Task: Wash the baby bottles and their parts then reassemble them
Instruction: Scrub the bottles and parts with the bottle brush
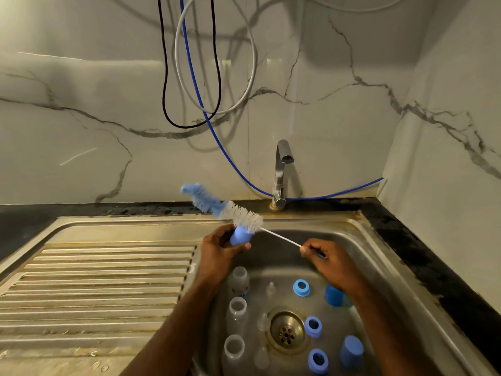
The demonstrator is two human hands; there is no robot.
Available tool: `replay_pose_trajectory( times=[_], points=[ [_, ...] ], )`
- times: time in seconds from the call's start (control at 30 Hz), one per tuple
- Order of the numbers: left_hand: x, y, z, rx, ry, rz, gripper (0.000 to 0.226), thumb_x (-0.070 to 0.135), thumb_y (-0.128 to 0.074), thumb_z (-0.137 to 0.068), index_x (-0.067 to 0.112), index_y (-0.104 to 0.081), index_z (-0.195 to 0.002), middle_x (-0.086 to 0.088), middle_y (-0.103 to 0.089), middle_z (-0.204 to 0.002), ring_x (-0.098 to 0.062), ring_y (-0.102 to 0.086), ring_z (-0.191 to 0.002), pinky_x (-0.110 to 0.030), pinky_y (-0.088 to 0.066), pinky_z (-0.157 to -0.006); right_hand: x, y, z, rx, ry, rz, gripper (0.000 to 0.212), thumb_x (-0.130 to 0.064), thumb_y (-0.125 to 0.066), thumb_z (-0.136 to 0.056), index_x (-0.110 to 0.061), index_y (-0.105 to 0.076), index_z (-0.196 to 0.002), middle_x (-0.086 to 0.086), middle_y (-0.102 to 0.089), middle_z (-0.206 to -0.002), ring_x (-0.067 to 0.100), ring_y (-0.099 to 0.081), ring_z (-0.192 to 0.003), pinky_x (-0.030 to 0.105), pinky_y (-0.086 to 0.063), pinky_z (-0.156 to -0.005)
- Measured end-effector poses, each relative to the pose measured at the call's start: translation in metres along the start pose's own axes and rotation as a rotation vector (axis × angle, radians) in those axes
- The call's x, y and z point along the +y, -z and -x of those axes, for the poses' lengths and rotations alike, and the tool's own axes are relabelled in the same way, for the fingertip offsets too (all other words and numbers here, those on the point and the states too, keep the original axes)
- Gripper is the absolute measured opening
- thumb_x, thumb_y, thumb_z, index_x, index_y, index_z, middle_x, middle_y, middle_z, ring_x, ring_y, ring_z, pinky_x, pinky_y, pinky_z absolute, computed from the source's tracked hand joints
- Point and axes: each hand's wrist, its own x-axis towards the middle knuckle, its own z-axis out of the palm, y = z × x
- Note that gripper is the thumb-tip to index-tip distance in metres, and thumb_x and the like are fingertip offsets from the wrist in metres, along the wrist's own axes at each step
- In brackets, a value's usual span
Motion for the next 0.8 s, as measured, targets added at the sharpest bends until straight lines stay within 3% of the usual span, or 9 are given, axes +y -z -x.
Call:
replay_pose_trajectory(
  times=[0.2,0.33,0.53,0.67,0.8],
  points=[
    [0.007,-0.003,0.003,0.018,-0.015,0.027,0.049,0.011,-0.087,-0.074,0.029,-0.068,-0.115,0.011,-0.075,-0.110,-0.003,-0.070,-0.101,-0.023,-0.055,-0.087,0.004,0.005,0.002,0.026,-0.011,-0.003,0.018,-0.035,-0.058,-0.100,-0.032,-0.064,-0.083,-0.010,-0.063,-0.075,0.007,-0.059,-0.072,0.036,-0.050,-0.073],
    [0.008,0.000,0.004,0.031,-0.016,0.007,0.049,0.011,-0.088,-0.073,0.029,-0.068,-0.113,0.013,-0.074,-0.108,0.001,-0.069,-0.098,-0.015,-0.055,-0.081,0.012,0.014,0.005,0.012,-0.062,-0.010,0.020,-0.032,-0.058,-0.100,-0.031,-0.064,-0.080,-0.011,-0.062,-0.072,0.004,-0.057,-0.069,0.034,-0.049,-0.072],
    [0.003,-0.030,0.016,-0.118,0.018,-0.075,0.053,0.010,-0.084,-0.078,0.014,-0.064,-0.127,0.001,-0.072,-0.117,-0.010,-0.068,-0.108,-0.038,-0.056,-0.099,-0.011,0.015,0.005,-0.104,-0.044,-0.082,0.014,-0.021,-0.062,-0.098,-0.019,-0.072,-0.089,0.001,-0.070,-0.081,0.019,-0.065,-0.081,0.036,-0.052,-0.079],
    [0.000,-0.058,0.026,-0.286,-0.004,-0.209,0.057,0.009,-0.083,-0.079,0.016,-0.060,-0.131,0.002,-0.067,-0.124,-0.011,-0.064,-0.114,-0.037,-0.053,-0.103,0.010,0.060,0.018,-0.068,-0.220,-0.191,0.019,-0.021,-0.062,-0.099,-0.018,-0.074,-0.084,-0.010,-0.061,-0.058,-0.001,-0.051,-0.051,0.018,-0.041,-0.055],
    [0.000,-0.094,0.034,-0.495,-0.069,-0.340,0.046,0.009,-0.085,-0.074,0.015,-0.065,-0.115,0.004,-0.068,-0.112,-0.009,-0.063,-0.103,-0.029,-0.054,-0.093,0.032,0.083,0.028,-0.054,-0.374,-0.299,0.024,-0.035,-0.061,-0.098,-0.020,-0.075,-0.085,-0.003,-0.051,-0.057,0.004,-0.037,-0.042,0.019,-0.028,-0.040]
  ],
)
